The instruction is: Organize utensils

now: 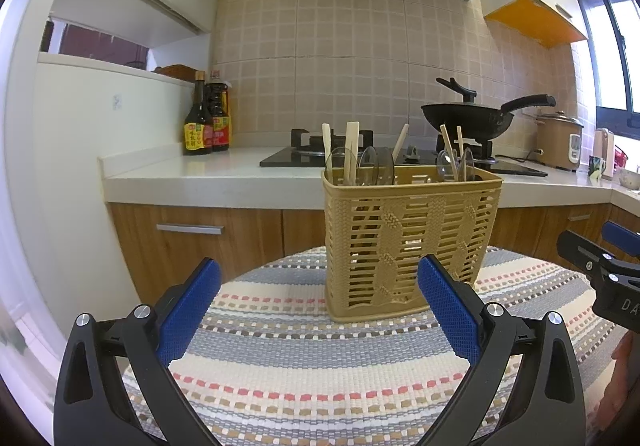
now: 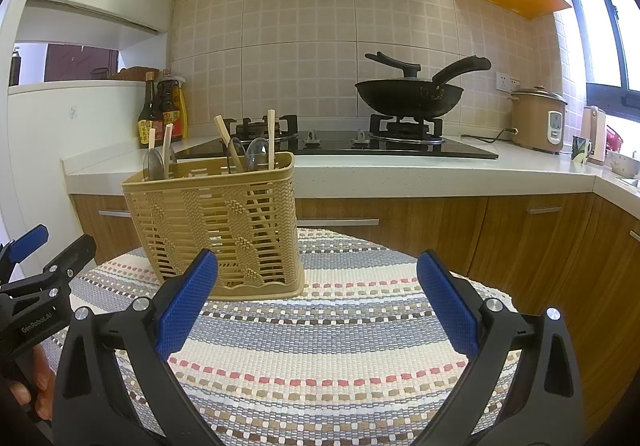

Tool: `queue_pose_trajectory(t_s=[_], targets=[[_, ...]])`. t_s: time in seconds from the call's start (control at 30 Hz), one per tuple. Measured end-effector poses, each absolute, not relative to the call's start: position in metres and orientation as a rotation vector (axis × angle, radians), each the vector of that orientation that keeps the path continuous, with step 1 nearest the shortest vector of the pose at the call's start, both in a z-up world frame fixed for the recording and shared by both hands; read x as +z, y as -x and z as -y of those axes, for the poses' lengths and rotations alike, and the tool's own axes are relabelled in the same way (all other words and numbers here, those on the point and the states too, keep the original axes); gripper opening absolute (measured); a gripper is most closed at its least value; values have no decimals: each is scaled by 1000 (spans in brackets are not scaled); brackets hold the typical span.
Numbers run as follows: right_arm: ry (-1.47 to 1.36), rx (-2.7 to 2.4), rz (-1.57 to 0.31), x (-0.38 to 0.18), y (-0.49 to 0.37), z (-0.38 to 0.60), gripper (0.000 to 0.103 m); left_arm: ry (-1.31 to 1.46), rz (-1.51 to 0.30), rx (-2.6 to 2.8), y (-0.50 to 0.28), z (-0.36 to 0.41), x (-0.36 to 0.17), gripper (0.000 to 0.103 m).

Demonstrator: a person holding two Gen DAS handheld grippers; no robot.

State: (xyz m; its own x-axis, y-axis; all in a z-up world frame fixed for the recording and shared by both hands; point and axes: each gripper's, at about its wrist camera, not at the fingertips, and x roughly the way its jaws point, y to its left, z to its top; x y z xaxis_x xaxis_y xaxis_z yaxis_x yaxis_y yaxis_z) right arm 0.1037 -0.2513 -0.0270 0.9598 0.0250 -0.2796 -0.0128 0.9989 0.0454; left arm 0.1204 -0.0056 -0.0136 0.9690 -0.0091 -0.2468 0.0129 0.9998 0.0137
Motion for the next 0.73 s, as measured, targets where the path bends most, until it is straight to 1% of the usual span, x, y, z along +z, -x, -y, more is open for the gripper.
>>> queue_pose_trajectory(t_s=[0.73], targets=[[-34, 29, -293, -29, -107, 250, 95, 52, -270, -5, -123, -9, -12, 96]])
